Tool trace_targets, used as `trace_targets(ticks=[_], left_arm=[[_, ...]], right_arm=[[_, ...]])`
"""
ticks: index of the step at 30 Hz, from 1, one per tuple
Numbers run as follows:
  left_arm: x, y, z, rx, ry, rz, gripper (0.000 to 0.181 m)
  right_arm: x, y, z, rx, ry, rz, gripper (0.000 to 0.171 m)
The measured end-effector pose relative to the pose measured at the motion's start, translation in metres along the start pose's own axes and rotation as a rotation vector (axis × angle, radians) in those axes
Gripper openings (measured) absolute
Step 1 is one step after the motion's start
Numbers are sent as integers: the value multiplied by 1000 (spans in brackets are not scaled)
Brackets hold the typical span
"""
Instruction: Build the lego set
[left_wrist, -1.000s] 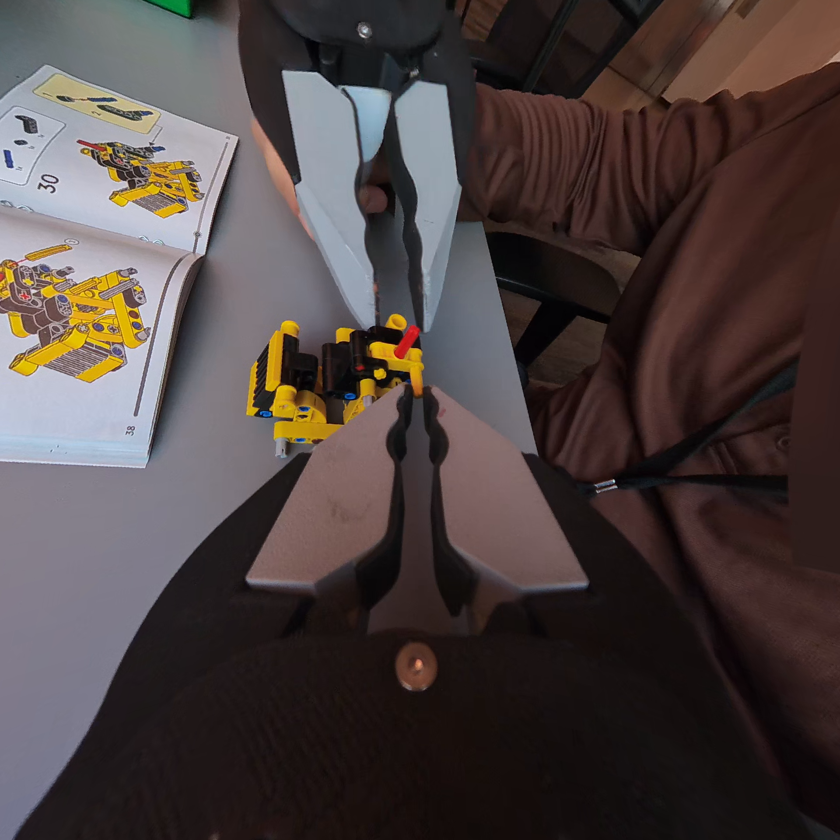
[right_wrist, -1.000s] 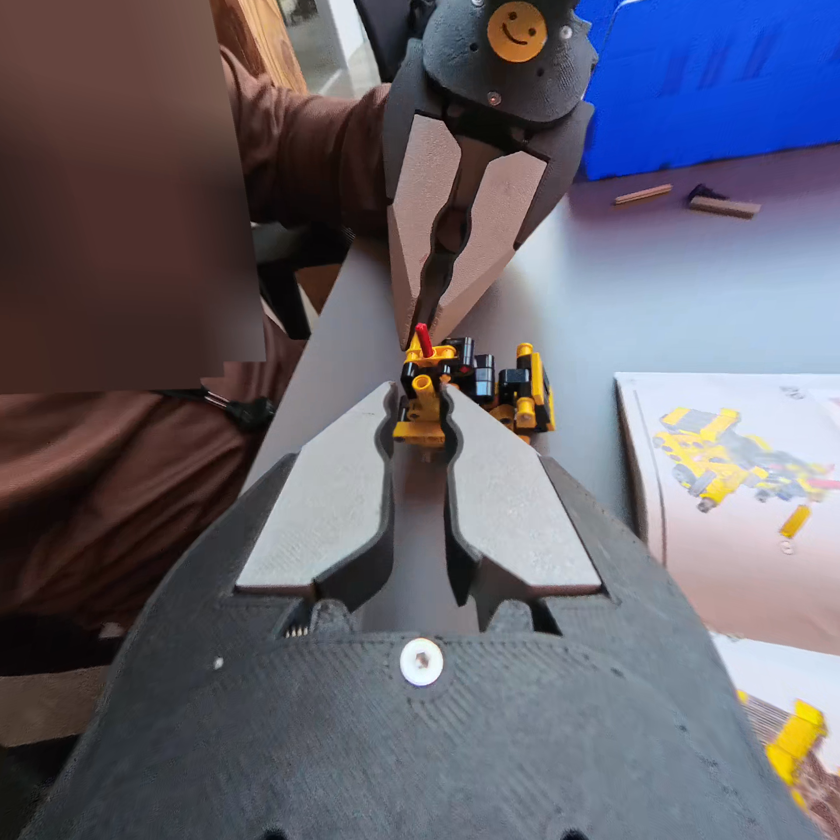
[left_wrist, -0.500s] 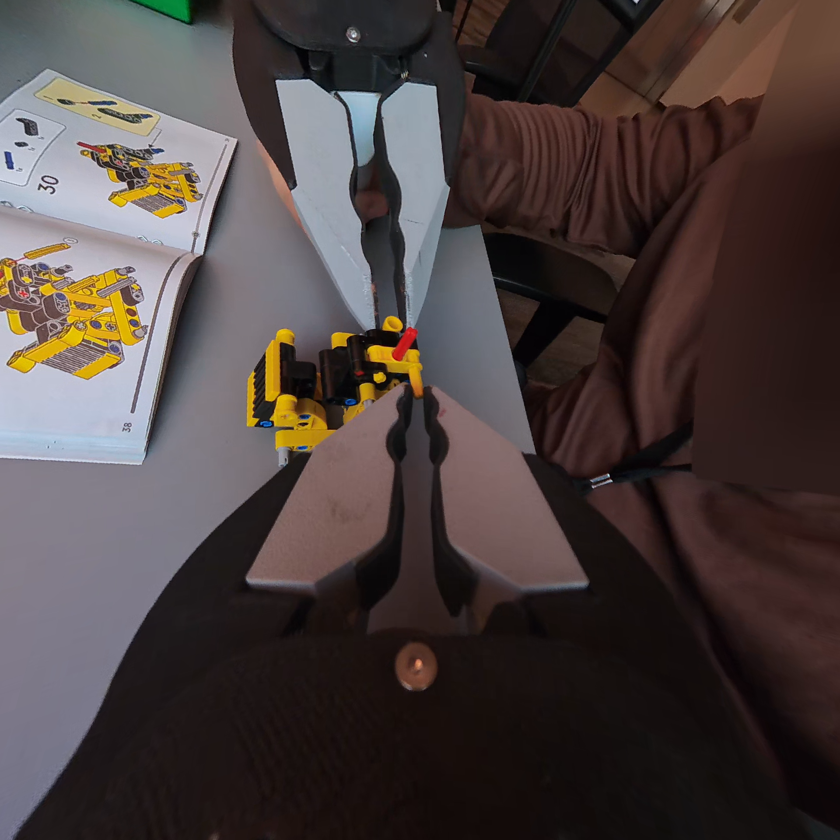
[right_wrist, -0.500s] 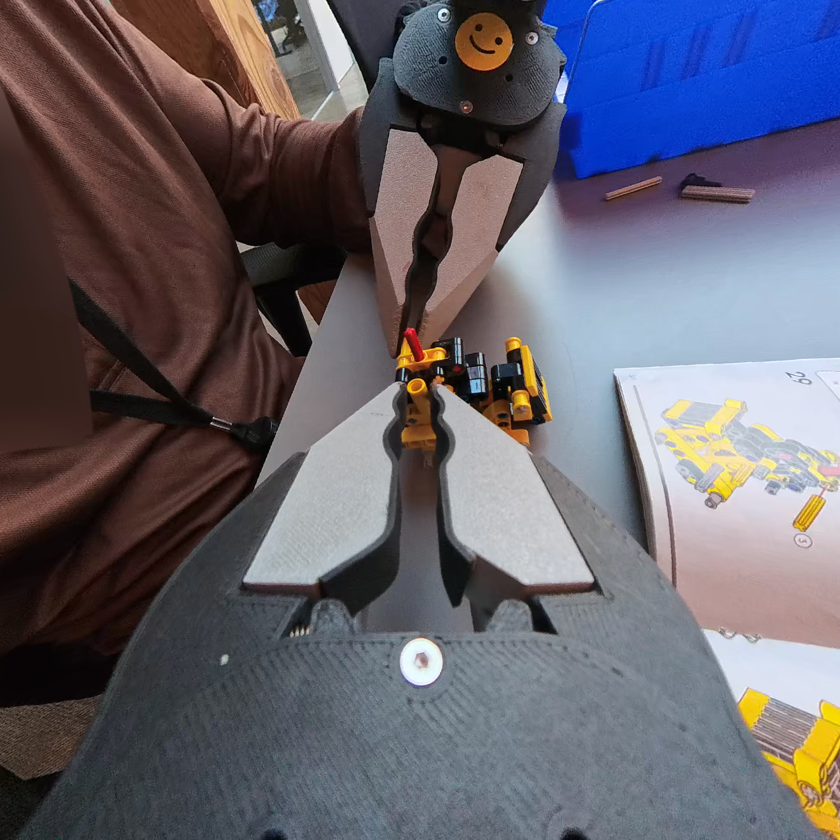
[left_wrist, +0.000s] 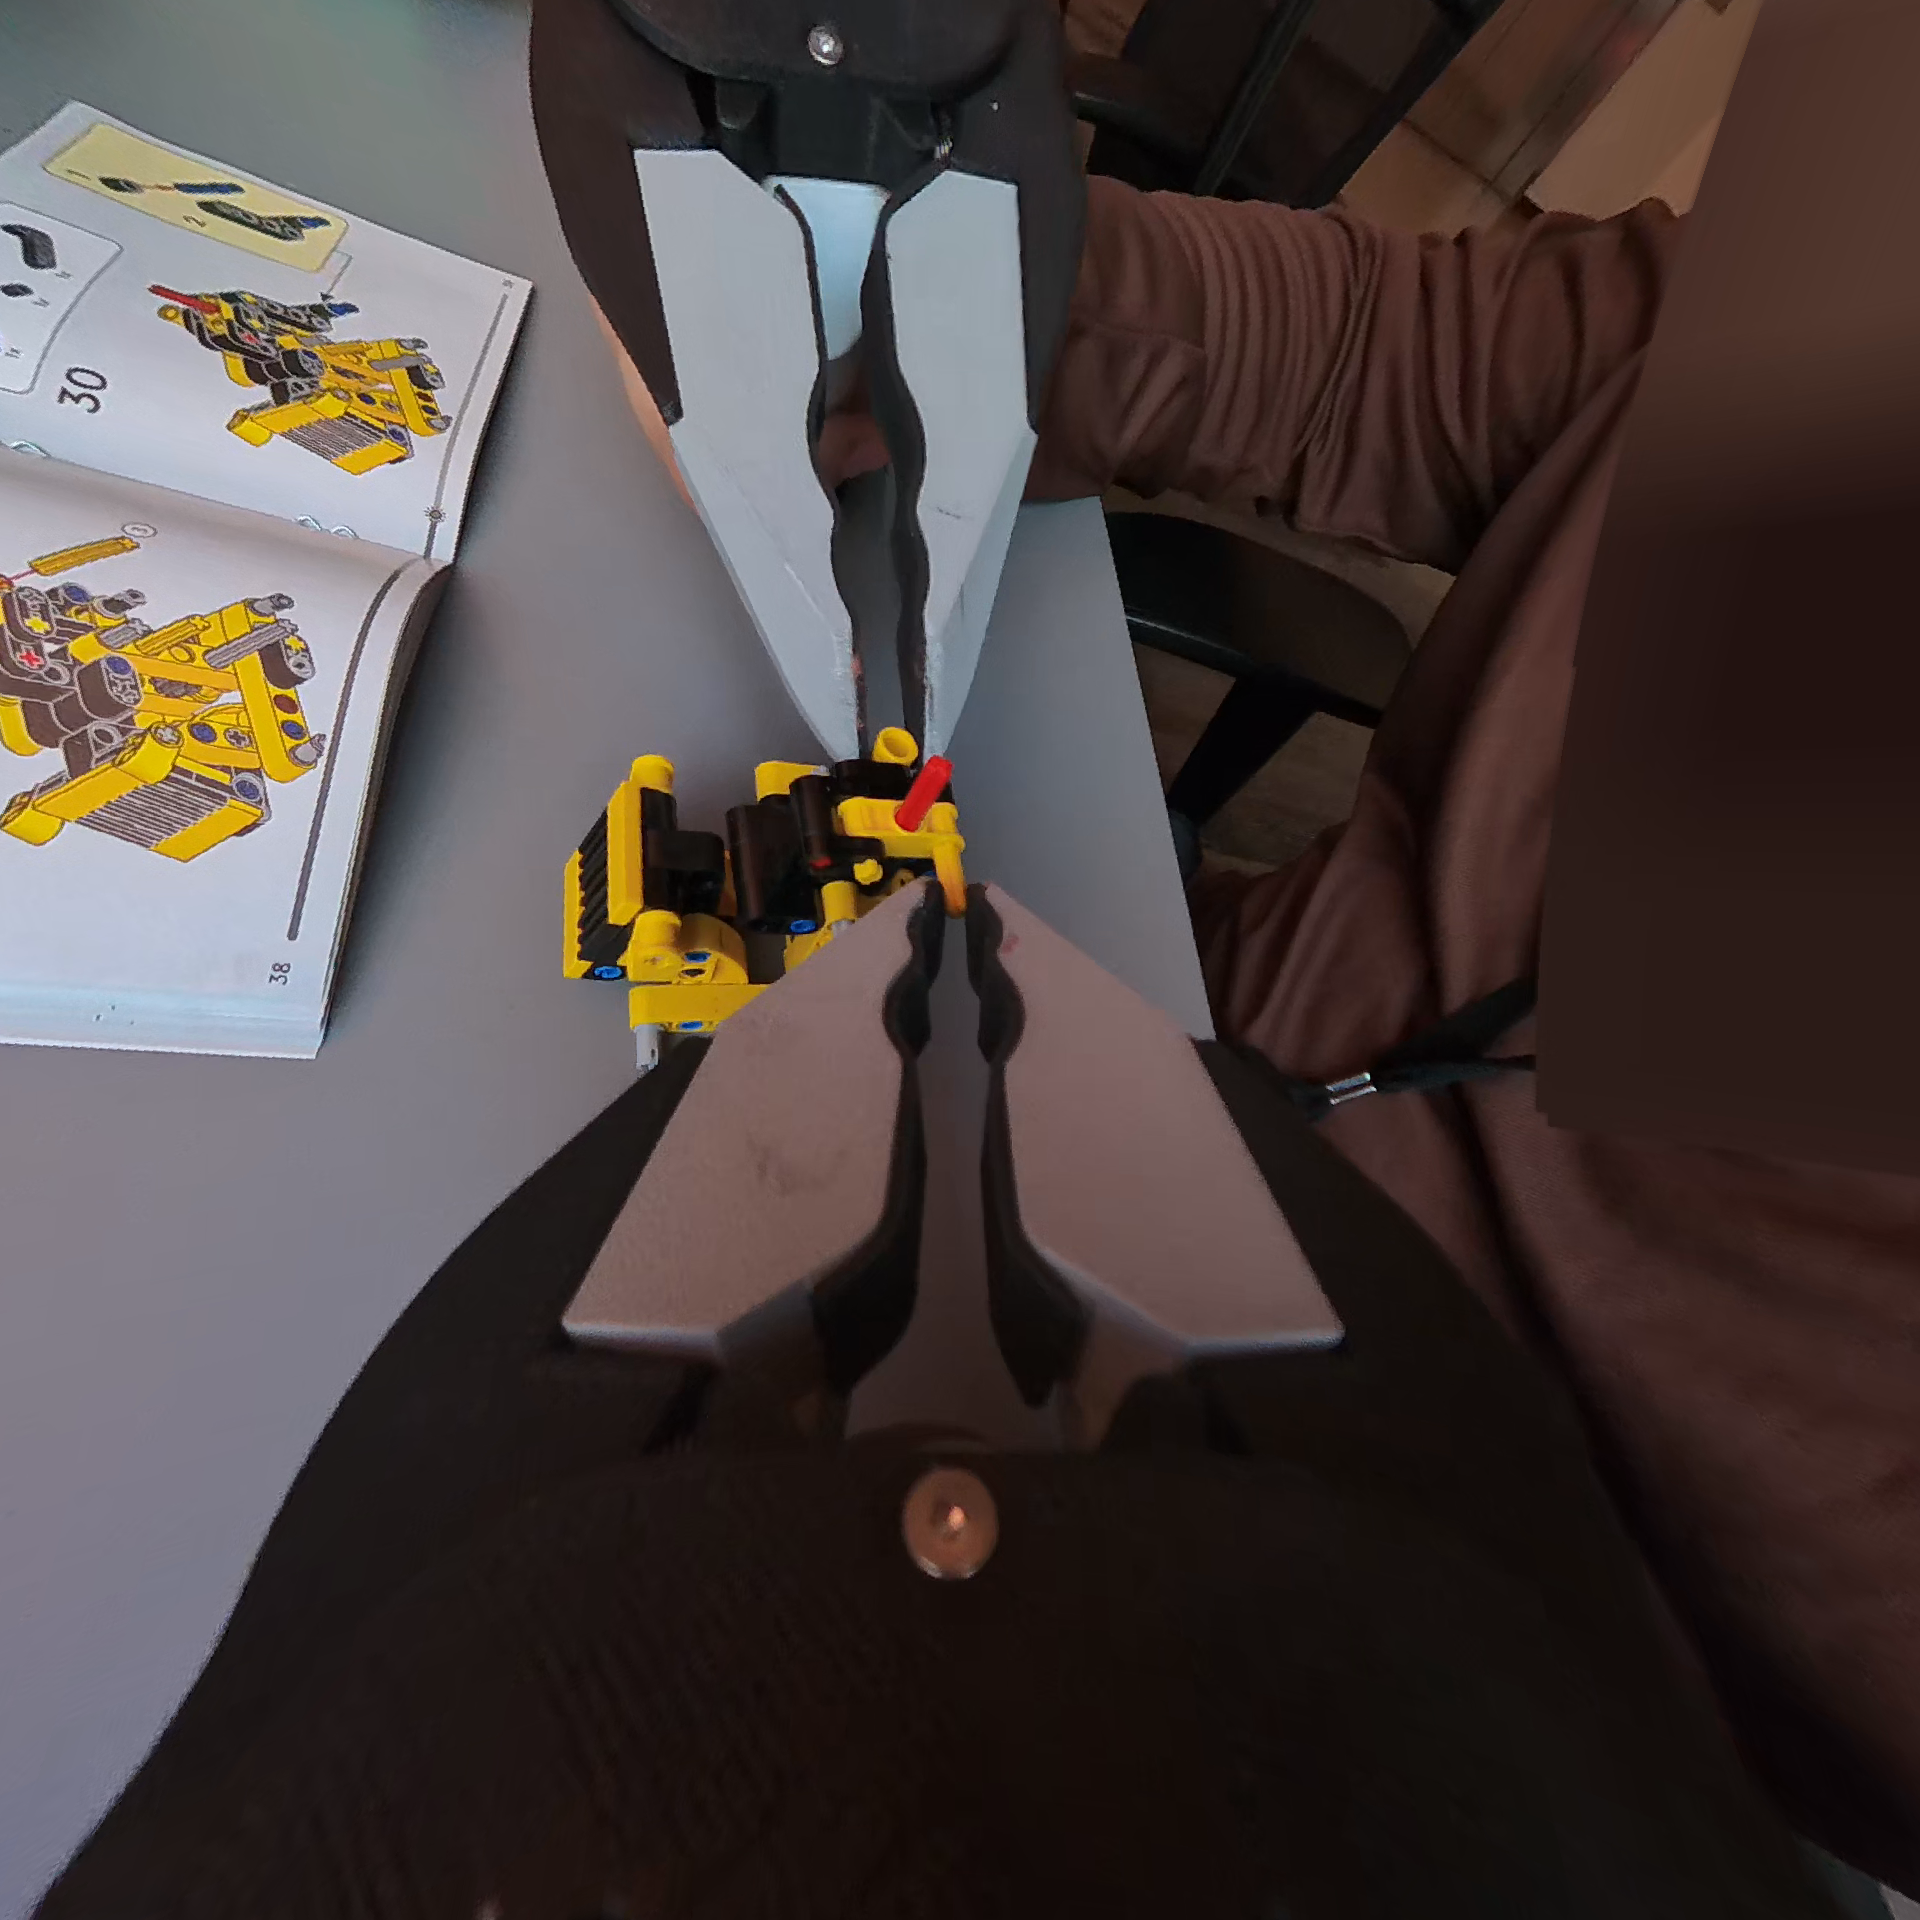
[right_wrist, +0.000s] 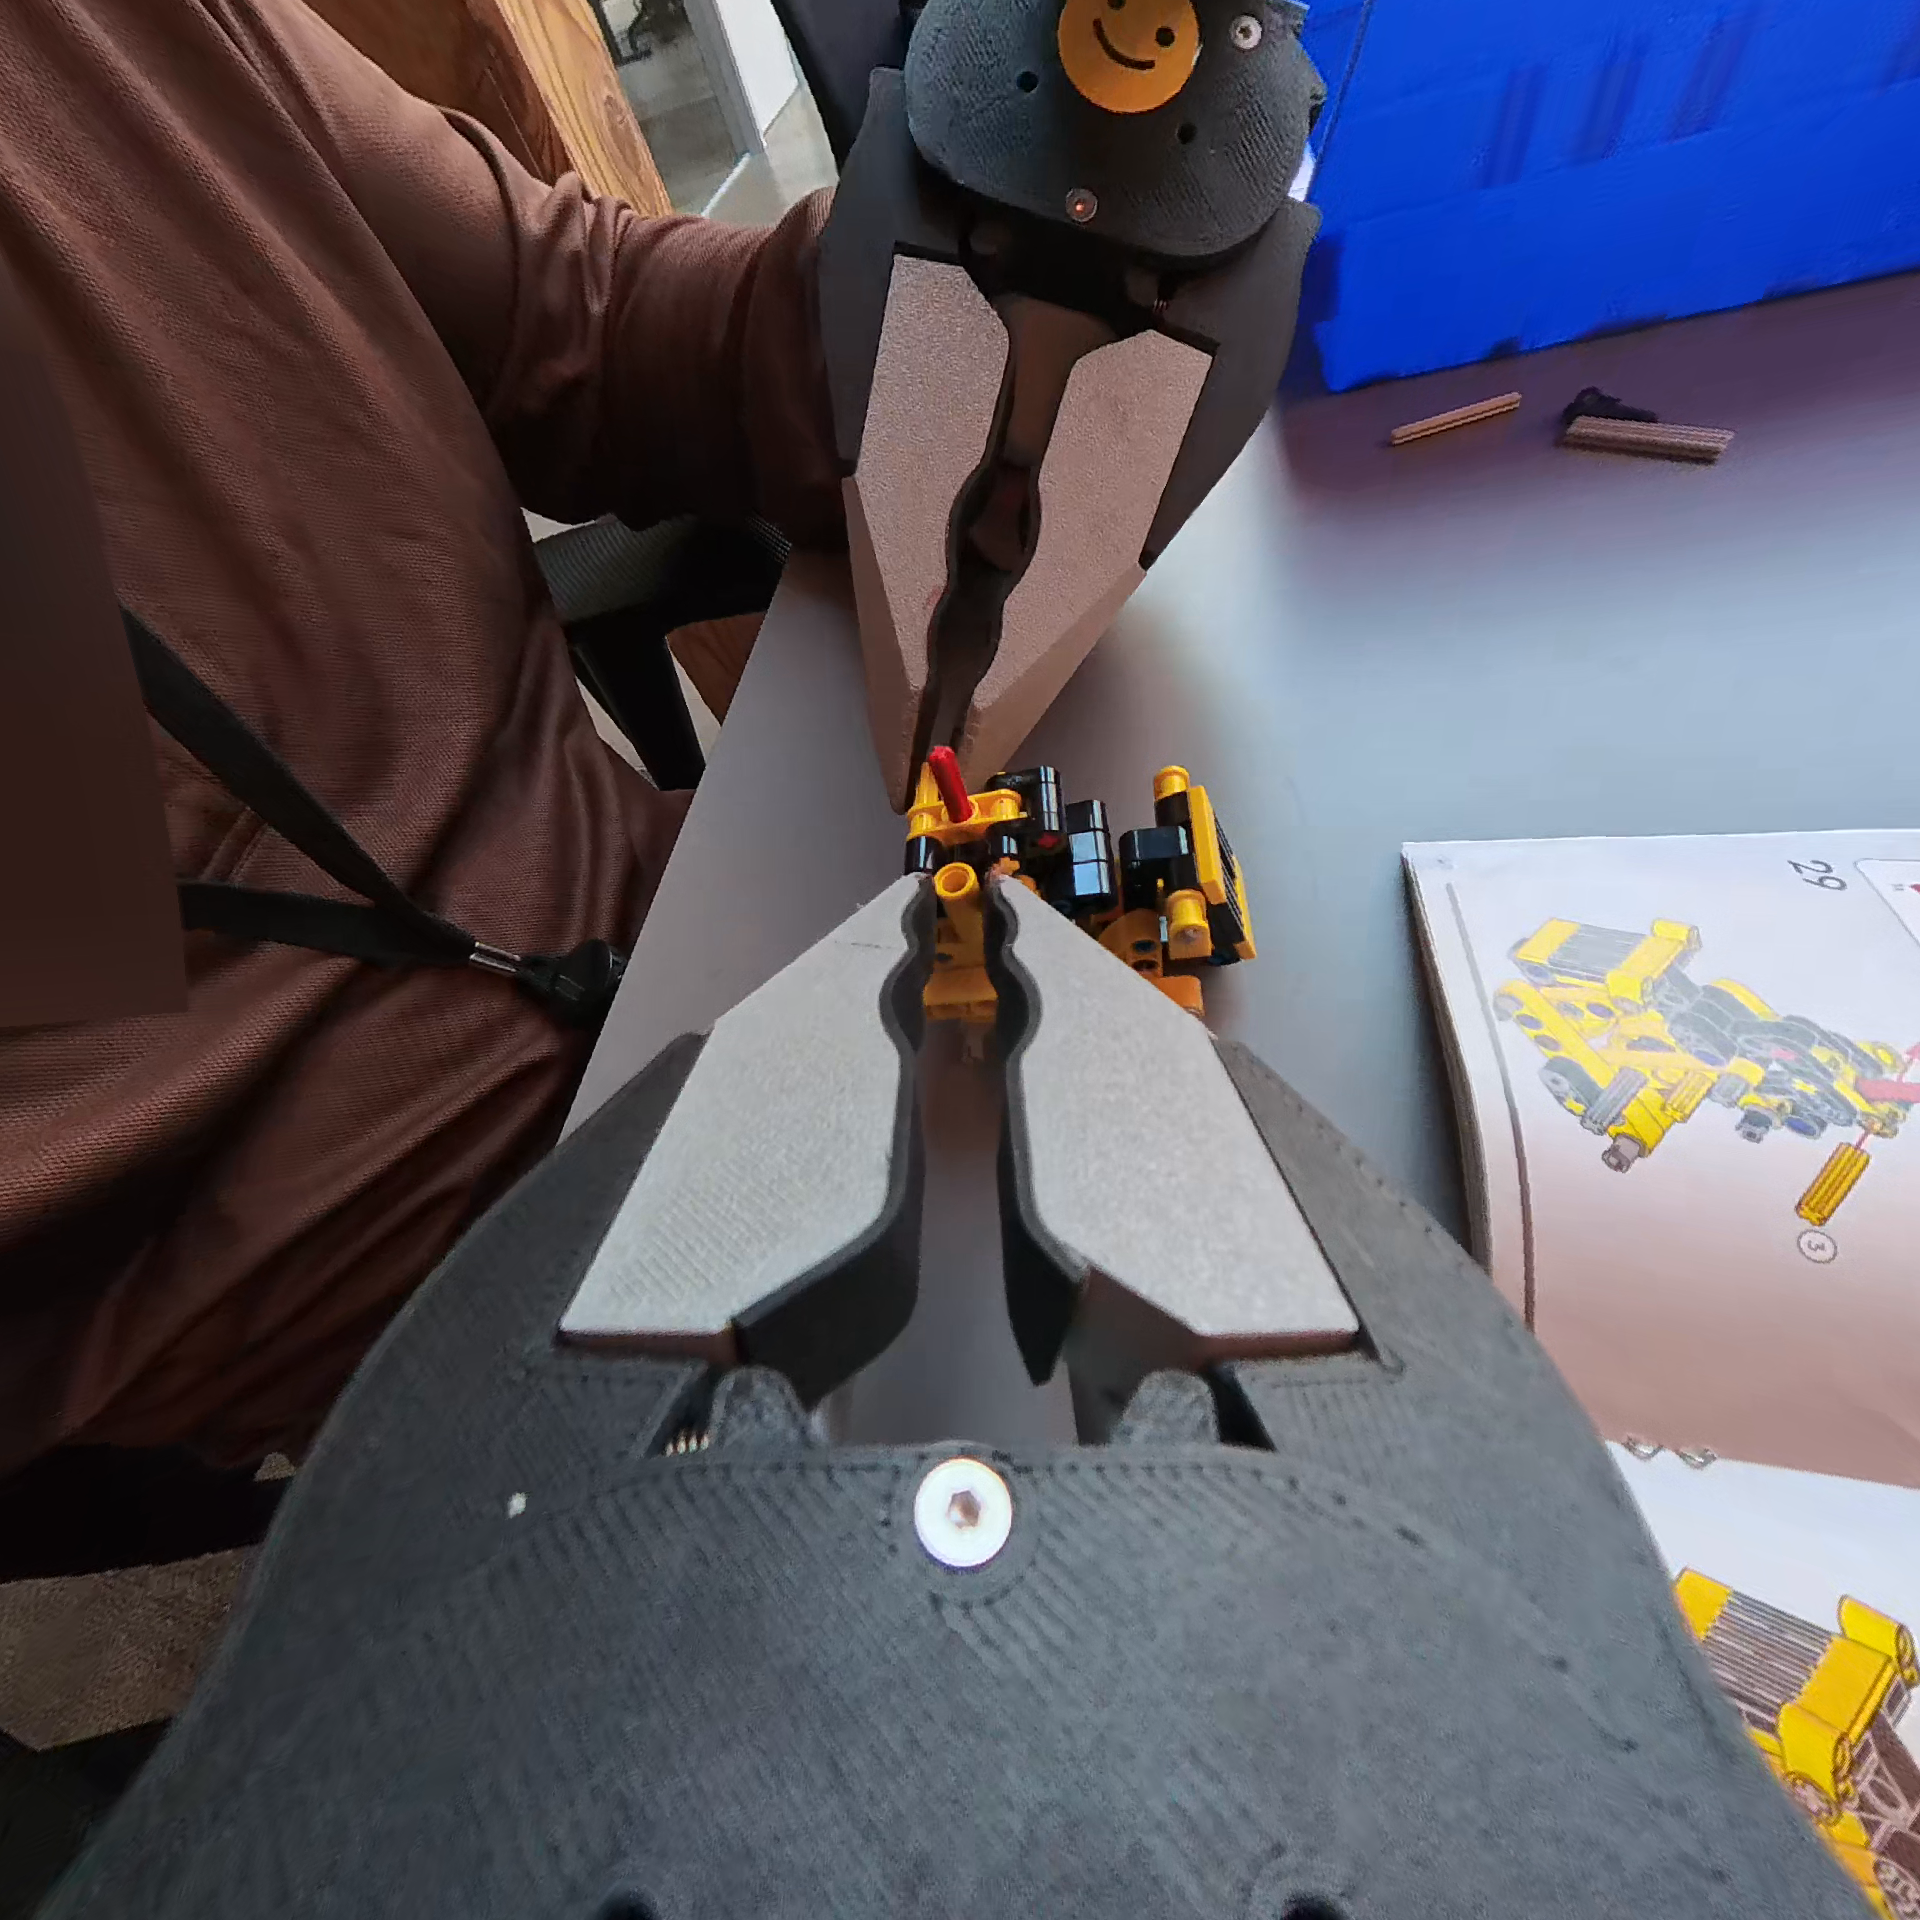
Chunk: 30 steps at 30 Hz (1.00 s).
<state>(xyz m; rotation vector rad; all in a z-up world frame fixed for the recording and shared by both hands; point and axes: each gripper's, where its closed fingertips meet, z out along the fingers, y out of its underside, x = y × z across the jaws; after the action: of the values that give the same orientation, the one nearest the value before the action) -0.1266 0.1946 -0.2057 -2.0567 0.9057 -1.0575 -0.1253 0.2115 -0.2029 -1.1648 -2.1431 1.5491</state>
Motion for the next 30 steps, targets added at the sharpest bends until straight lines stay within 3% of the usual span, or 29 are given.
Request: trace_targets(ticks=[30], left_arm=[[-3, -4, 4, -5, 12, -72, 0]], right_arm=[[3, 0, -1, -45, 31, -12, 5]])
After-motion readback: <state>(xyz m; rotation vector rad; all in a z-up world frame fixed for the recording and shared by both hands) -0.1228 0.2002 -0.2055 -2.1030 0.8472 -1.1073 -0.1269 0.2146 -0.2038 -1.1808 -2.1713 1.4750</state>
